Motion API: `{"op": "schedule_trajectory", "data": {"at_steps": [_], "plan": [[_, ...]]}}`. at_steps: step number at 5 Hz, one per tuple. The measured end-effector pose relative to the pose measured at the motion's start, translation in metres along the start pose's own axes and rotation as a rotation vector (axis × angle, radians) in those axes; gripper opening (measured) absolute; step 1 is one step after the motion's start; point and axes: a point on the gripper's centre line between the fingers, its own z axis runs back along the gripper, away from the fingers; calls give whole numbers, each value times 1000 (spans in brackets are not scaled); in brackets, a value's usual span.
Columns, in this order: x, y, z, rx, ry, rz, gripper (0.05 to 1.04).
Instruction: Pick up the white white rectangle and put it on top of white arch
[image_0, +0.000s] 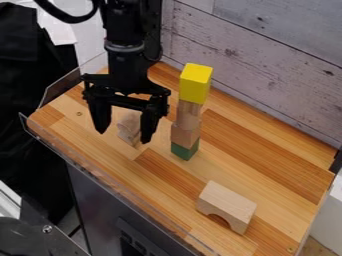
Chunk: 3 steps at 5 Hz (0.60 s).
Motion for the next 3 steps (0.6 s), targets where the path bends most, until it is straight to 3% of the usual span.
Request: {"op": "schedule_trajectory", "data": {"at_steps": [1,3], "plan": [[6,10,-9,-22,-5,5,1001],[19,23,-21,-3,-1,-1,1001]]}}
